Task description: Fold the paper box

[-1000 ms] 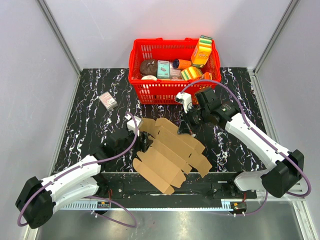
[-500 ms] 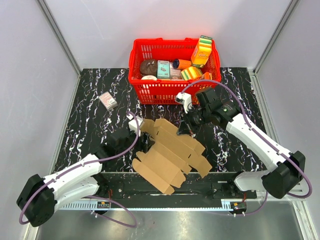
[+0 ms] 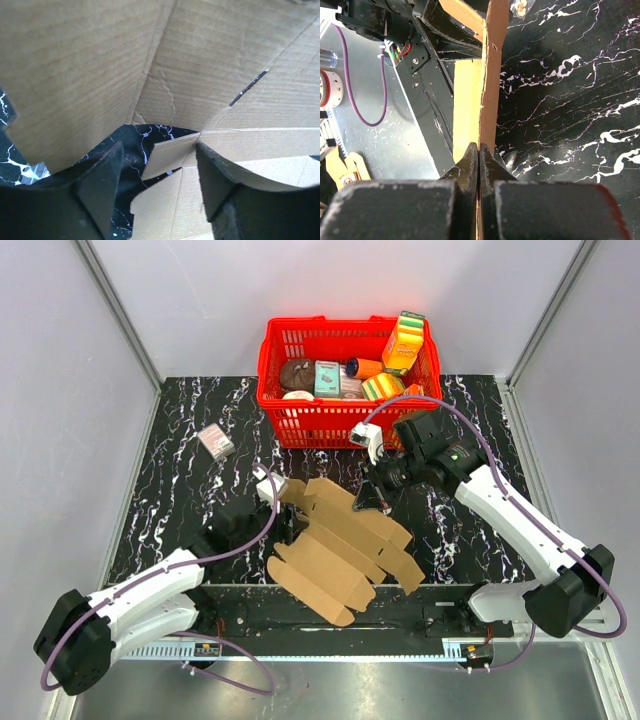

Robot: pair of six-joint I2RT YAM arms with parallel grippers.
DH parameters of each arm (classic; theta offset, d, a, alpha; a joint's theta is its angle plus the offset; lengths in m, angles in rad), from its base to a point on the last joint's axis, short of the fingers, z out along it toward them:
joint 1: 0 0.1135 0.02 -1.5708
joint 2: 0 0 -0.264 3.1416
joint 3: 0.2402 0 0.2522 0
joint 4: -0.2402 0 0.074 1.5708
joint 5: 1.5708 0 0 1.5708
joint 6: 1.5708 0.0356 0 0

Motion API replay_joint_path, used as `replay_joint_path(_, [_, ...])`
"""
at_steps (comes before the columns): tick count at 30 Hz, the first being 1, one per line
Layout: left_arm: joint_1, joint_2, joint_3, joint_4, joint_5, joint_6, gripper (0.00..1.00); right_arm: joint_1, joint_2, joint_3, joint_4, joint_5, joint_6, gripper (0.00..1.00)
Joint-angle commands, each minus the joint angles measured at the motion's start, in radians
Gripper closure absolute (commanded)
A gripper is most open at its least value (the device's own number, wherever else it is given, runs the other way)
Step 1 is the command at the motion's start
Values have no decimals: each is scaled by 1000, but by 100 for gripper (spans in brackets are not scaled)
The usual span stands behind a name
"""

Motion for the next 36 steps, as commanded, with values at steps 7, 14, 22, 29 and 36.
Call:
replay_joint_path(7, [9, -13, -14, 93, 93, 12, 51, 8, -24, 42, -7, -41, -9, 100])
replay_joint_path(14, [9, -22, -17, 93, 114, 2, 65, 8, -25, 29, 19, -16, 8, 100])
replay_joint_path(22, [9, -2, -4, 78, 124, -12, 74, 8, -18, 24, 38, 2, 24, 100])
replay_joint_path(29, [9, -2, 13, 79, 160, -32, 78, 8, -12, 15, 68, 27, 53, 100])
replay_joint_path(36, [8, 44, 59, 39, 151, -58, 82, 6, 8, 7, 116, 42, 111, 100])
